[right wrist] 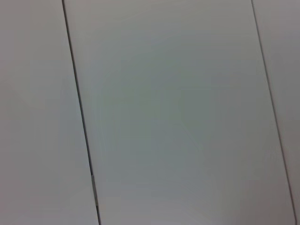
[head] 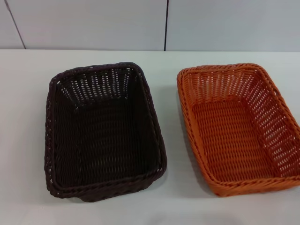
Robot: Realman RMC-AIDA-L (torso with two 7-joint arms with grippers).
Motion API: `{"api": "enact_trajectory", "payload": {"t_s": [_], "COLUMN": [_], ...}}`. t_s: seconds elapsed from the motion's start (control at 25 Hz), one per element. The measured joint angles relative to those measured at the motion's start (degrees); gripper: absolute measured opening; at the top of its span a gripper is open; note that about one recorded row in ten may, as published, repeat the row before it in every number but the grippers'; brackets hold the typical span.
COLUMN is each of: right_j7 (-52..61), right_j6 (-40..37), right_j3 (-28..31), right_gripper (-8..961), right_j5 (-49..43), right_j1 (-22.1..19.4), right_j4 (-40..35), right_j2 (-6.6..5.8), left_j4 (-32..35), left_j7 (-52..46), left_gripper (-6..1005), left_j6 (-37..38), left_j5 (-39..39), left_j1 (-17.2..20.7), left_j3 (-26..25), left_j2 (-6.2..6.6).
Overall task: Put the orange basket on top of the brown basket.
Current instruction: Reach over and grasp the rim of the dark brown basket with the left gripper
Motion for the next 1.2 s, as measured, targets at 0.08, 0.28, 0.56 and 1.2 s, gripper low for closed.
{"api": "enact_trajectory", "payload": {"t_s": [0.08, 0.28, 0.56, 1.2], "right_j7": [0.0, 0.0, 0.0, 0.0], "right_j6": [-0.1, -0.2, -0.7, -2.6], "right_j3": [0.0, -0.1, -0.1, -1.1], "right_gripper": [816, 815, 813, 810], "right_j5": [0.0, 0.0, -0.1, 0.0], "right_j1": [0.2, 0.4, 0.8, 1.3], "right_j4": [0.1, 0.1, 0.0, -0.1], "right_j2": [-0.02, -0.04, -0.05, 0.02], "left_j4": [-7.8, -30.5, -59.9, -78.2], "left_j7": [0.0, 0.5, 1.4, 12.0], "left_gripper": [799, 799, 798, 796], "left_j6": [-7.2, -31.7, -74.1, -130.8], "left_j5": [2.1, 9.9, 33.0, 36.4], "left_j1": [1.7, 8.4, 16.2, 3.9], "left_j3": [-0.7, -9.6, -31.3, -44.0], "left_j2": [3.96, 12.44, 6.73, -5.0]}}
